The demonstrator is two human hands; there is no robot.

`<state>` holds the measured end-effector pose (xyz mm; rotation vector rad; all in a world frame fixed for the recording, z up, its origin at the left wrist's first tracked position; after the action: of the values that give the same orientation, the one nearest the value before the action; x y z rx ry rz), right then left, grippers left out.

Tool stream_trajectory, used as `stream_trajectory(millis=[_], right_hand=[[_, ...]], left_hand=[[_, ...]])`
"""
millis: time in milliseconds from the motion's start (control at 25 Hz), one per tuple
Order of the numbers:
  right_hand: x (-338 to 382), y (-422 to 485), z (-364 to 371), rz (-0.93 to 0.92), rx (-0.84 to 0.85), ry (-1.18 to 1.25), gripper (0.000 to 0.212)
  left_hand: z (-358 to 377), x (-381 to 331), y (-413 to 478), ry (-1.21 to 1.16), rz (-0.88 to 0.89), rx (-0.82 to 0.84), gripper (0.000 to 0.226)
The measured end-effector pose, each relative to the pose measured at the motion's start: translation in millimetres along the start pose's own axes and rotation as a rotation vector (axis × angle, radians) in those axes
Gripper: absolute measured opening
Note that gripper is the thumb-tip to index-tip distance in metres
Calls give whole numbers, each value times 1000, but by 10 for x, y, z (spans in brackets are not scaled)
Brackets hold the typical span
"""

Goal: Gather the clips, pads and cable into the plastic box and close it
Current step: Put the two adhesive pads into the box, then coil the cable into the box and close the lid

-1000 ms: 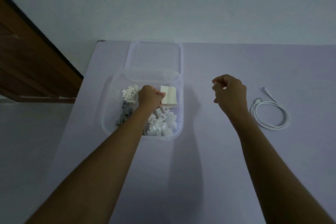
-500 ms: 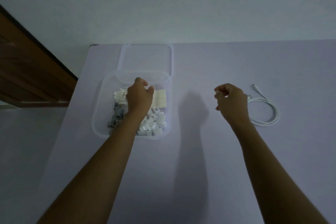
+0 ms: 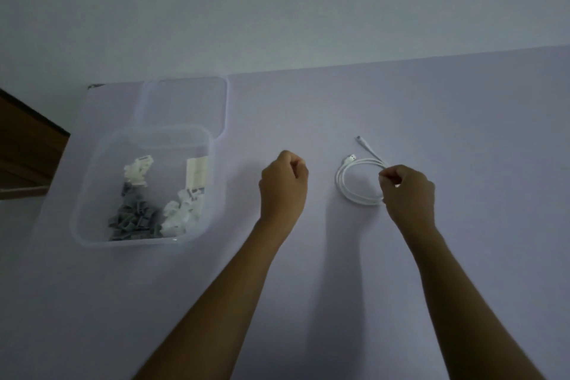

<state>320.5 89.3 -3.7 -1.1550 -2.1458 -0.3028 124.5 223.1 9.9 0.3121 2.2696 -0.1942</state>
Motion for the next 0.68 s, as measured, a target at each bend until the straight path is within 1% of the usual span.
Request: stream_trajectory(millis=[80, 200, 280, 360, 480, 560, 680], right_hand=[[-152, 88, -95, 12, 3, -30, 14], [-324, 251, -192, 27, 16, -65, 16], [-411, 390, -171, 48, 45, -59, 20], [-442, 535, -83, 54, 109, -54, 28], [-453, 681, 60, 34, 214, -94, 37], [-463, 740, 133, 27, 265, -131, 30], [-460, 767, 202, 4, 317, -220, 19]], left_hand=[[302, -34, -57, 124, -35, 79, 21], [792, -66, -100, 345, -72, 239, 39], [1013, -100, -111, 393, -125, 282, 47], [1150, -164, -94, 381, -178, 264, 48], [1269, -193, -63, 372, -268, 203, 41], [1312, -164, -60, 363, -314, 164, 33], [1365, -168, -85, 399, -285, 123, 27]])
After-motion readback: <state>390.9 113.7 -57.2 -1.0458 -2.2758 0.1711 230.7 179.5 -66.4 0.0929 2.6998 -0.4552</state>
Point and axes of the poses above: each hand's wrist, its own y-axis towards the middle knuckle, its own z-axis out of the palm, x = y × z, the point moved 7 cm from there along y, towards the middle knuckle
